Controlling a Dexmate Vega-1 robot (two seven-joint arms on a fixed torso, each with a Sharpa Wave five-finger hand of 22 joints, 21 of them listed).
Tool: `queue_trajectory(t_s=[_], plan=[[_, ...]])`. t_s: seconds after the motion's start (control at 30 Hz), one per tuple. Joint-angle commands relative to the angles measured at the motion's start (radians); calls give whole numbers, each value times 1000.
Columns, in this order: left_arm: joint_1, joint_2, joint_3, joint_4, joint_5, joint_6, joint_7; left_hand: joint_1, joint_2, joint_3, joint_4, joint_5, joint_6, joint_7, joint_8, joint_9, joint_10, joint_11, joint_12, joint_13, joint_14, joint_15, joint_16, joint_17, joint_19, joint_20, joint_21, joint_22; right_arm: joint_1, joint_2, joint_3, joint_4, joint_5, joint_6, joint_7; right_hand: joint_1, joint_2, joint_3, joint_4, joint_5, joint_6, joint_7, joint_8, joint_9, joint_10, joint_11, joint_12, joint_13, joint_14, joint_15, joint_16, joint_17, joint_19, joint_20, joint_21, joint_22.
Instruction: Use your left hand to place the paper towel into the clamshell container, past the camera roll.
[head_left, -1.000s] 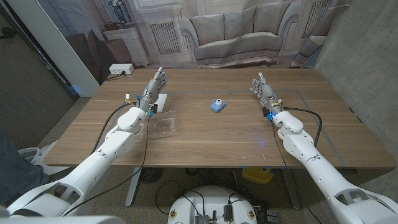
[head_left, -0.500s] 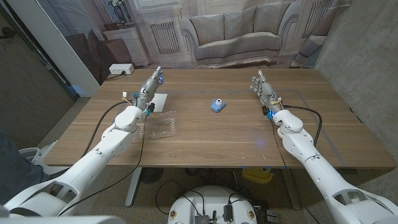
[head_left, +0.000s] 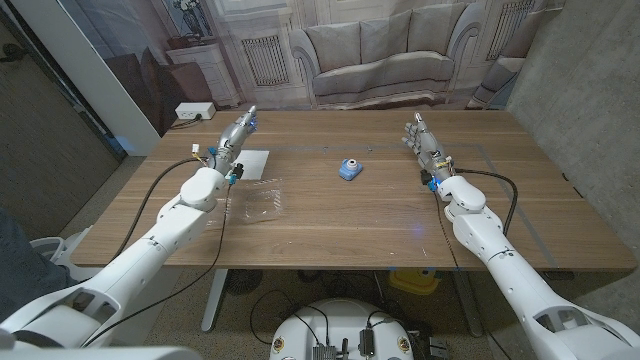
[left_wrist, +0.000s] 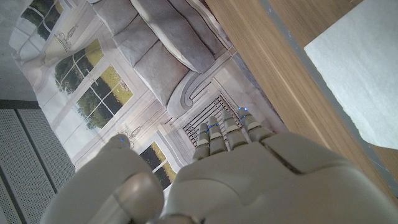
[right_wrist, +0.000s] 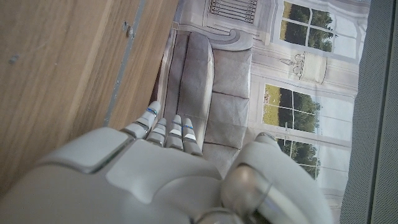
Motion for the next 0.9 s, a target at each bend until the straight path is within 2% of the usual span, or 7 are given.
queue_trajectory(t_s=[0.03, 0.43, 0.9], plan=[[-12, 15, 6, 11, 57, 3, 39, 7, 2, 0, -8, 6, 15, -3, 9, 2, 11, 3, 6, 3, 17, -1, 8, 4, 13, -4, -1, 2, -5, 10, -1, -10, -15, -11, -18, 1, 6, -4, 4, 1, 6, 0, 7, 1, 13, 0, 4, 3, 7, 2, 4, 3, 9, -27, -3, 5], [0, 52, 5, -23, 110, 52, 89, 15, 5, 1, -11, 9, 23, -7, 8, 3, 19, -1, 5, 3, 22, -2, 5, 4, 22, -3, -4, 2, -7, 10, -1, -22, -21, -18, -23, 2, 7, -5, 2, 0, 9, 1, 7, 1, 14, -1, 4, 3, 9, 4, 3, 3, 12, -26, -8, 5], [-11, 80, 38, -46, 265, 111, 200, 32, 11, 2, -19, 17, 51, -13, 12, 3, 48, -12, 8, 3, 53, -14, 8, 4, 38, -6, -11, 2, -11, 12, -1, -28, -21, -23, -27, 4, 10, -5, 0, -2, 11, 0, 7, 1, 17, 1, 4, 3, 11, 5, 2, 2, 15, -25, -13, 6]])
